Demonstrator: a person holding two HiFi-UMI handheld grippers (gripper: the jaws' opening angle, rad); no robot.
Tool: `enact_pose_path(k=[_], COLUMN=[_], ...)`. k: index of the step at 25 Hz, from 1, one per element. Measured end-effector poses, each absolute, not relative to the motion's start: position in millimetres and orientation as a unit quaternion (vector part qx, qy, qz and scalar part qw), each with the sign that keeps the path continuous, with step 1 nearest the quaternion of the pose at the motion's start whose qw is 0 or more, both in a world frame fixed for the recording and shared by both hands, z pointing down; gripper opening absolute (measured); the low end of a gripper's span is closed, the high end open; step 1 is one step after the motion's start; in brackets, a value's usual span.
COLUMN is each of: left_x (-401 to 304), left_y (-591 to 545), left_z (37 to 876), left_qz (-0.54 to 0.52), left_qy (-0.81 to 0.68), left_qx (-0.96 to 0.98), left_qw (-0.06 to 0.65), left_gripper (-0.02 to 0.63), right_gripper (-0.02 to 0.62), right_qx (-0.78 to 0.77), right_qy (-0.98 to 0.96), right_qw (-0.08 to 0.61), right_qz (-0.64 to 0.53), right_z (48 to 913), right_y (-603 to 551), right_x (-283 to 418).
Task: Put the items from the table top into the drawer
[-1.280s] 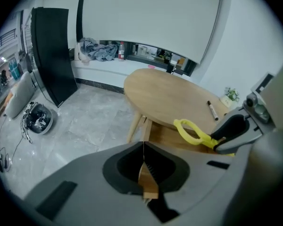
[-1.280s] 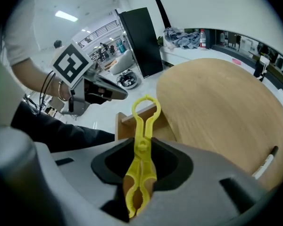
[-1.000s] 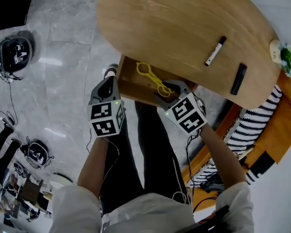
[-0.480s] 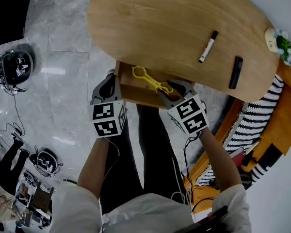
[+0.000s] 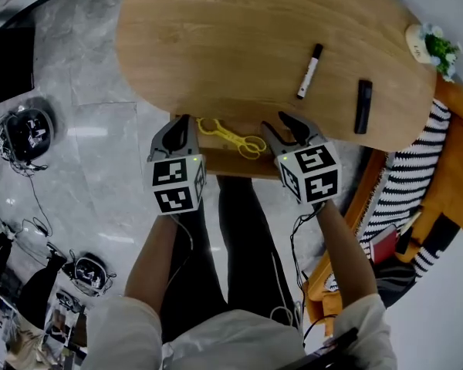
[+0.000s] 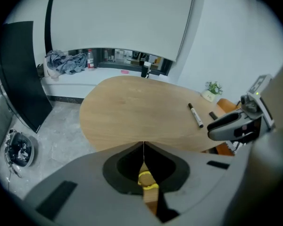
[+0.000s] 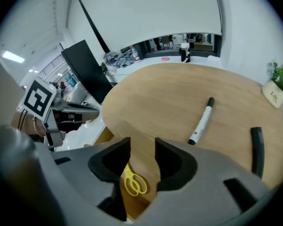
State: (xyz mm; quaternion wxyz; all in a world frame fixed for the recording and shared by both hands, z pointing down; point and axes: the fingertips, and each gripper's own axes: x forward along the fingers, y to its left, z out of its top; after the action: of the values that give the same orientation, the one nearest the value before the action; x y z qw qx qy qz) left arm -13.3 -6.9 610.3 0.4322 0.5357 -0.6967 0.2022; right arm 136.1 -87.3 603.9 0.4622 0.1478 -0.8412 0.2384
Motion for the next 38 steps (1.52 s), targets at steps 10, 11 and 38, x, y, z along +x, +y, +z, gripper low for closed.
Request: enact_pose_path(k=[10,11,38], left_x=[7,8,5], left_y=[-83,-89,-145], left_z=[616,617,638], left_qz=[0.22,0.221,0.223], left_qy=[-0.672,-0.671,-0.669], left_qx=[0.574,0.576,0.573], left_qw=[0.413,0.411,0.416], left_gripper=[0.009,0.009,0.009], right_gripper=[0.147,0.147,0.083], right_qx=[0.287,0.296,0.377], right_qy=[-0.811,-0.808,-0.747], right_qw=[0.421,0.417,0.457], right_qz=[0.288,0.293,0.302], right_z=[606,607,657], right_y=[-172,-178,-249], right_x=[174,176,177])
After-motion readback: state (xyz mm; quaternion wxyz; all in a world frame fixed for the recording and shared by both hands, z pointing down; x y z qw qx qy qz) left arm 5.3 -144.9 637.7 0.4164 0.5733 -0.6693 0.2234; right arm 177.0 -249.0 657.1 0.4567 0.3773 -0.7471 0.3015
